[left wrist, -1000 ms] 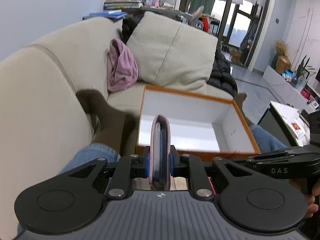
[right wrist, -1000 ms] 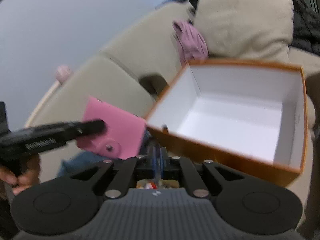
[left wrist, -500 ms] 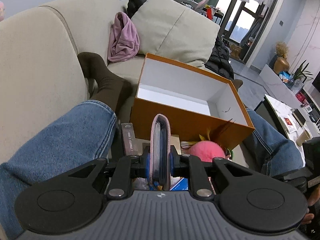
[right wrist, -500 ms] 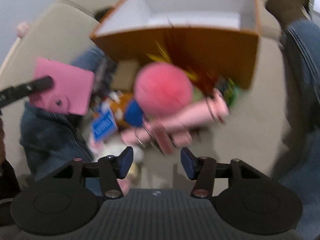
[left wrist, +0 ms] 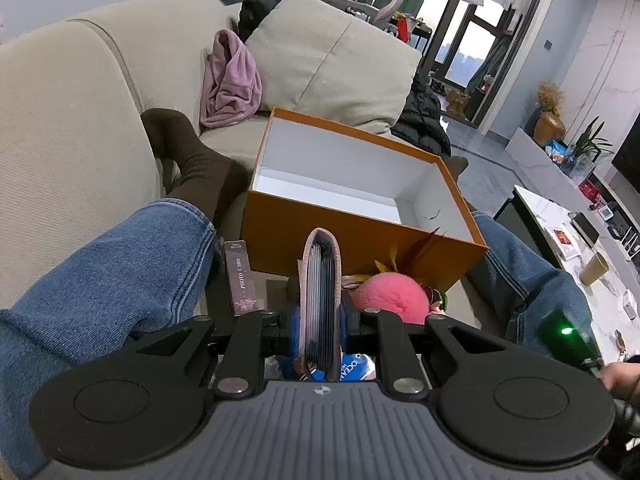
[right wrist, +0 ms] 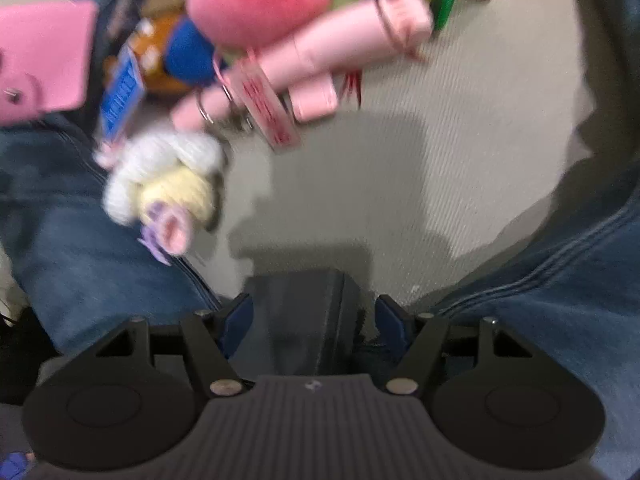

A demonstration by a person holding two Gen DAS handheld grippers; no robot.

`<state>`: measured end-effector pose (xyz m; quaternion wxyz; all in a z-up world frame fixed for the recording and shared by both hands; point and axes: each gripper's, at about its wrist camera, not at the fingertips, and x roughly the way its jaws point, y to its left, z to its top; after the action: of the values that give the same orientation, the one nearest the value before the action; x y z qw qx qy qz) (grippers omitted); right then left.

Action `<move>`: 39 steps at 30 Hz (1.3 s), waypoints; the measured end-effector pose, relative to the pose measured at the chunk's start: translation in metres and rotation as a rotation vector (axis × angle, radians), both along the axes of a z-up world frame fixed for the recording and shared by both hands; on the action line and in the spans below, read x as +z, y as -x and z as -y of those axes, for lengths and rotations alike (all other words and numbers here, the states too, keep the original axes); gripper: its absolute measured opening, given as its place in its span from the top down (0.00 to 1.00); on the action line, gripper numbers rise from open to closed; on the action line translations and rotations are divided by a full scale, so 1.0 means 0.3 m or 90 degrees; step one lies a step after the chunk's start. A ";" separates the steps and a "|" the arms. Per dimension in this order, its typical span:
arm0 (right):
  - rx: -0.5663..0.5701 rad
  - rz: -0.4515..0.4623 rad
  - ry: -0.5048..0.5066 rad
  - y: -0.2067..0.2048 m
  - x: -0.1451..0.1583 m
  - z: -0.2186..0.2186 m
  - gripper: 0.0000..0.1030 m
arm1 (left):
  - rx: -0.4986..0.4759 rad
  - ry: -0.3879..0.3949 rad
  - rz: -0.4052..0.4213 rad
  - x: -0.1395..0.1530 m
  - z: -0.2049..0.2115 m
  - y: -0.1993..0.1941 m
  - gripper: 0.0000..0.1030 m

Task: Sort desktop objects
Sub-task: 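Carry the dark grey box with the right gripper toward the orange shoebox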

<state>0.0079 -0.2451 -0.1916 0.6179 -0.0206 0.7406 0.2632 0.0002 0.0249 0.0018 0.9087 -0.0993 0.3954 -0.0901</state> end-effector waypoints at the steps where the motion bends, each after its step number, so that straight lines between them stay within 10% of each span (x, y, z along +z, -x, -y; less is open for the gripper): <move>1: 0.010 -0.011 0.002 -0.001 -0.010 -0.009 0.33 | 0.001 0.000 0.002 0.002 -0.001 0.005 0.81; 9: 0.003 -0.091 -0.034 0.001 -0.083 -0.009 0.36 | 0.009 0.001 -0.004 -0.007 -0.006 0.006 0.81; 16: -0.033 -0.062 -0.092 -0.002 -0.005 0.029 0.61 | 0.004 -0.001 -0.010 -0.017 0.003 -0.003 0.81; 39: -0.048 0.480 -0.236 -0.295 0.694 -0.068 0.66 | -0.025 -0.060 0.086 0.203 0.058 -0.277 0.81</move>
<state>0.0964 -0.2246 0.0165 0.8479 0.0229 0.4034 0.3433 0.0832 0.0075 0.0628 0.9351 -0.0426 0.3386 -0.0957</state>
